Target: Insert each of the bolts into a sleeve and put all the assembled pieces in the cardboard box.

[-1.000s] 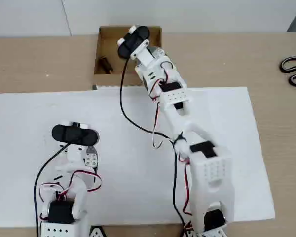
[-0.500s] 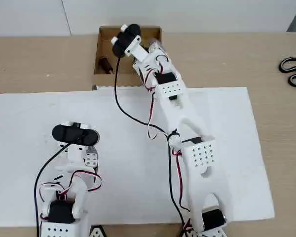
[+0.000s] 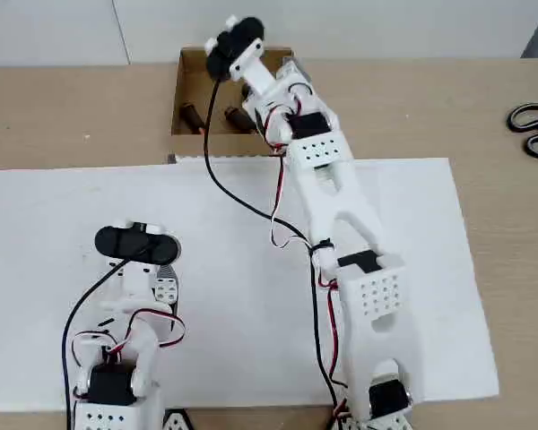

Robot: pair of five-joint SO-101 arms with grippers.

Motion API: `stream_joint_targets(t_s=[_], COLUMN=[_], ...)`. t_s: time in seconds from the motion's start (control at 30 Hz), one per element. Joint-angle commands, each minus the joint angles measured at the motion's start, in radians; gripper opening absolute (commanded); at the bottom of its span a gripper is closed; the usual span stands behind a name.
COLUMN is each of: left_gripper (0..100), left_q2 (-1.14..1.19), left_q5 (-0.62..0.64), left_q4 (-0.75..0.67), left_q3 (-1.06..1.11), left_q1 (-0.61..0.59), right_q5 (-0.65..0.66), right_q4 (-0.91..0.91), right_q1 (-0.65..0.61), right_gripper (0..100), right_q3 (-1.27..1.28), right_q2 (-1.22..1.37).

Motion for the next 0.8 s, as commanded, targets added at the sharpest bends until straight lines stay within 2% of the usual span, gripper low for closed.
stream_joint_targets(t_s=[0.0, 0.53, 0.6, 0.73, 0.77], left_gripper=[1, 1, 1, 1, 1], left_q2=[-0.011, -0.011, -0.011, -0.011, -0.011], left_q5=[0.003, 0.000, 0.000, 0.000, 0.000], left_q4=[-0.025, -0.029, -0.029, -0.029, -0.029], left_q3=[-0.007, -0.007, -0.007, -0.007, -0.007], left_q1=[-0.003, -0.003, -0.003, -0.003, -0.003], right_q5=[-0.052, -0.238, -0.273, -0.348, -0.361], right_q4=[0.097, 0.759, 0.820, 0.905, 0.926], right_q1=[0.002, 0.007, 0.007, 0.028, 0.038], right_gripper=[23.1, 22.9, 19.7, 0.9, 0.1], right_q3=[-0.049, -0.049, -0.049, -0.049, -0.049], right_q2=[-0.147, -0.613, -0.659, -0.746, -0.771])
